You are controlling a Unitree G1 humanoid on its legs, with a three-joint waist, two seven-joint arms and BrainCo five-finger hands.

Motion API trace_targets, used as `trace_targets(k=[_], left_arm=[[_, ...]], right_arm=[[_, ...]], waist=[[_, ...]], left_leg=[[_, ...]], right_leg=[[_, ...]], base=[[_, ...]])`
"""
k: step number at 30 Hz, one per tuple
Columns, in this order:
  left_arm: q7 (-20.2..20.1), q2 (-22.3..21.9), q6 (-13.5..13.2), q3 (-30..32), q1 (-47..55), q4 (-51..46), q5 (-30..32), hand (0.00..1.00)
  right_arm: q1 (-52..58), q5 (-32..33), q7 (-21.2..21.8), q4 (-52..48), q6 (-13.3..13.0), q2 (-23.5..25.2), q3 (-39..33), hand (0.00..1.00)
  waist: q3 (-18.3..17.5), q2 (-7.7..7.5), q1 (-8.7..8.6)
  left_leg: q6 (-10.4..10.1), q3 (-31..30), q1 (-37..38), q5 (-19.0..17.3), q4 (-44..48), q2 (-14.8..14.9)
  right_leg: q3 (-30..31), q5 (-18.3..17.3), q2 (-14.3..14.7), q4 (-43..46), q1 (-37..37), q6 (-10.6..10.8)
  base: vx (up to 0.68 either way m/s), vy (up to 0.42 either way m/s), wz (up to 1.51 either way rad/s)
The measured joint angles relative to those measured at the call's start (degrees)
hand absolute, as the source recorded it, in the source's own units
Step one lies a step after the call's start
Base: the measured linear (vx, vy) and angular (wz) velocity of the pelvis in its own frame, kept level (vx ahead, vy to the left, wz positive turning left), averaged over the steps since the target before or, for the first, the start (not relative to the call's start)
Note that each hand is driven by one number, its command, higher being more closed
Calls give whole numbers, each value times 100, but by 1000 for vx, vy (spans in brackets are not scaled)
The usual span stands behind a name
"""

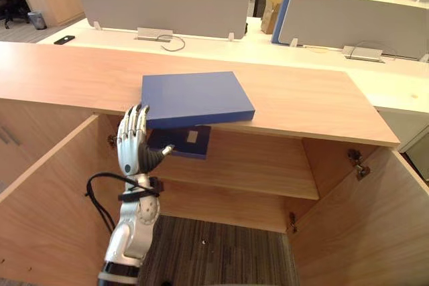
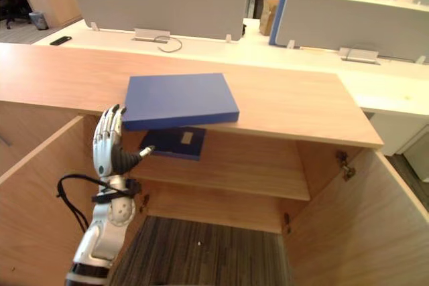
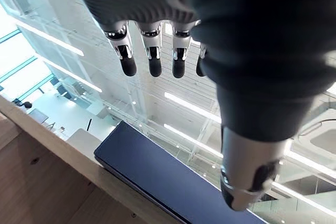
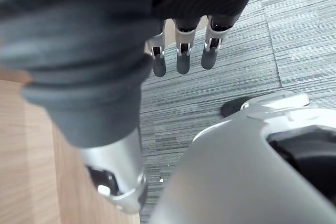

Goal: Walk over to the cabinet, pick up the folder, carry it to the office cabinet, place the folder inside the office cabinet, then close the office cabinet door

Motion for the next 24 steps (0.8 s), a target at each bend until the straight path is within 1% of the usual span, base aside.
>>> trace_targets(k=[3,6,7,9,11,12,14,16,21,24], left_arm=[[-24,286,147,0,-367,243,368,0],[-33,477,259,-9,-632,467,709,0],[-42,511,274,-18,-672,501,731,0],[-82,653,311,-88,-802,662,926,0],[-93,726,356,-191,-908,743,1062,0],[-111,740,381,-273,-1013,825,1159,0],[-154,754,402,-332,-1144,947,1277,0],[-192,831,408,-400,-1257,1094,1346,0],[-278,993,410,-514,-1511,1380,1380,0],[-354,1116,394,-555,-1609,1546,1558,0]], right_arm=[[-46,0,20,5,0,-2,-3,0],[-82,0,21,6,0,-3,-10,0],[-98,-1,22,6,0,-4,-14,0],[-162,-2,23,7,0,-3,-20,0],[-219,-2,25,7,-2,-7,-20,0],[-281,-3,25,7,-4,-12,-27,0],[-356,-4,28,1,-12,-13,-117,0],[-382,-3,27,-4,-12,-17,-171,0],[-383,-1,27,-5,-11,-20,-172,0],[-377,-1,24,-7,-11,-34,-175,0]], waist=[[-4,-14,-63],[-6,-18,-86],[-6,-17,-99],[-2,-12,-174],[8,4,-208],[35,44,-220],[81,112,-234],[103,147,-247],[143,160,-334],[168,173,-364]], left_leg=[[-7,40,-1,-36,3,-16],[-34,87,-1,-72,27,-27],[-36,95,-1,-73,30,-28],[-36,107,7,-72,32,-27],[-35,120,11,-71,32,-21],[-35,142,16,-71,32,-8],[-35,192,17,-70,32,8],[-35,215,16,-70,31,8],[-11,234,0,-85,4,-17],[18,233,2,-122,1,-60]], right_leg=[[31,4,-12,-60,0,-5],[72,5,-22,-111,2,-6],[86,8,-24,-114,2,-9],[102,14,-26,-125,1,-13],[102,21,-23,-128,0,-18],[105,45,-16,-129,-4,-20],[118,92,-7,-138,-26,-16],[130,111,-13,-141,-43,-15],[136,154,-51,-159,-89,-7],[140,155,-99,-177,-103,0]], base=[[41,4,-7],[85,-2,-9],[97,-11,-10],[58,-18,-7],[26,-16,-4],[11,-11,-6],[-9,-1,-11],[-27,9,-8],[-65,25,-5],[-69,38,-3]])
